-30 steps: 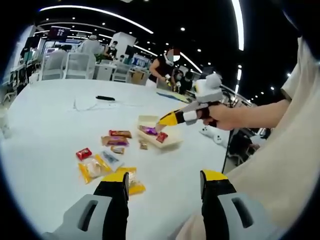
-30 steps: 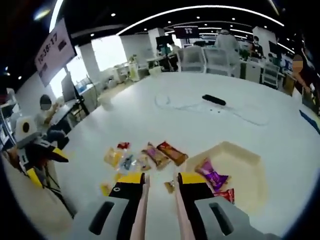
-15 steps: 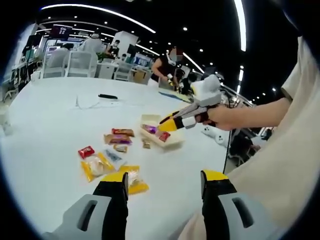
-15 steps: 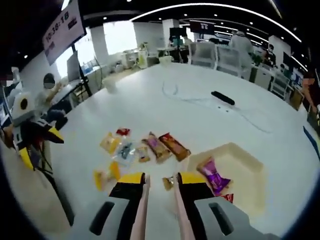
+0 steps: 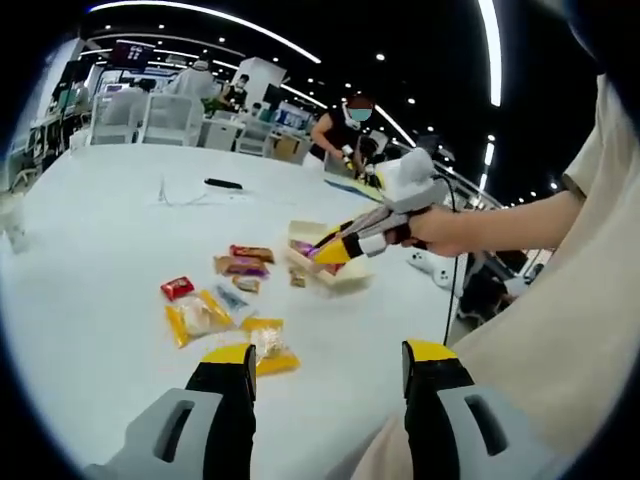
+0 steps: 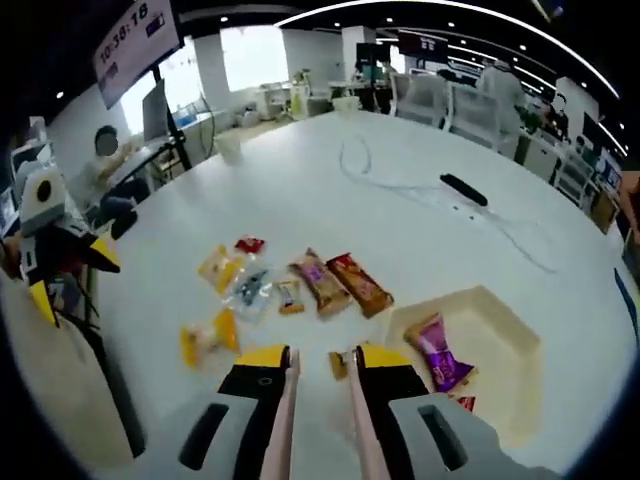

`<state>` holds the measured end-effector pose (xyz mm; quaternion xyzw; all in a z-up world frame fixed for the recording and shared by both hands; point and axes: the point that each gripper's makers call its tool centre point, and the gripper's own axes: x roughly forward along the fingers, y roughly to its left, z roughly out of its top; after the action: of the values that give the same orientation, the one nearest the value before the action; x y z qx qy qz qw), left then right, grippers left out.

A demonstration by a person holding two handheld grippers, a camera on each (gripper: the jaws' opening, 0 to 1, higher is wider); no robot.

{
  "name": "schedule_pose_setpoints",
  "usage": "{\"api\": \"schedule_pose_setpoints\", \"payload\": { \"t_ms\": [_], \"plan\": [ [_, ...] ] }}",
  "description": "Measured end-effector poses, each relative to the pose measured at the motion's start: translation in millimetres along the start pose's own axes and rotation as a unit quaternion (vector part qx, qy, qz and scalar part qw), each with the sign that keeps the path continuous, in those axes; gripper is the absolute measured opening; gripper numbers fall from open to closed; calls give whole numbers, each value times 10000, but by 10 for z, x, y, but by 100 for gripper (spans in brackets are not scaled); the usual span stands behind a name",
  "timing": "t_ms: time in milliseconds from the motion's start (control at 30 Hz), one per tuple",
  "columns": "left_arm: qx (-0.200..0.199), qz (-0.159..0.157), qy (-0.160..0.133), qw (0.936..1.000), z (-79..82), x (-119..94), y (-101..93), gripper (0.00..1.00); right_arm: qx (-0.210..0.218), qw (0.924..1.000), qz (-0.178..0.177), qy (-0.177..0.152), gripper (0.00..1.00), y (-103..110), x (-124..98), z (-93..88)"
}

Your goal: Place the target food into the container with the food tongs after gripping and lifting it, then release it inside without dropping or visibly crushing the food.

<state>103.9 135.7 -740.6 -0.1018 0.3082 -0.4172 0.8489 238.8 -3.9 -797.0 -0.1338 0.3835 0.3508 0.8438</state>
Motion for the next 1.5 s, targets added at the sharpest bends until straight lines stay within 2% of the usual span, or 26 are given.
{"api": "schedule_pose_setpoints", "payload": {
  "t_ms": [200,467,900,1133,1500],
  "plan": [
    [-45,2,9,10000,6,4,39,58,-195,9997,-35,156,25,-25,60,-51],
    [-45,-78,111,9999,-18,31,30,58,-475,9986,-63,209,26,-99,127,-58],
    [-93,-113,188,9997,-43,55,32,58,-952,9945,-96,422,26,-99,238,-90],
    [-132,-105,204,9996,-30,78,44,58,-1045,9933,-114,483,25,-149,283,-110],
    [-144,-130,255,9995,-45,109,37,58,-943,9939,-220,525,25,-215,321,-146]
  ]
}}
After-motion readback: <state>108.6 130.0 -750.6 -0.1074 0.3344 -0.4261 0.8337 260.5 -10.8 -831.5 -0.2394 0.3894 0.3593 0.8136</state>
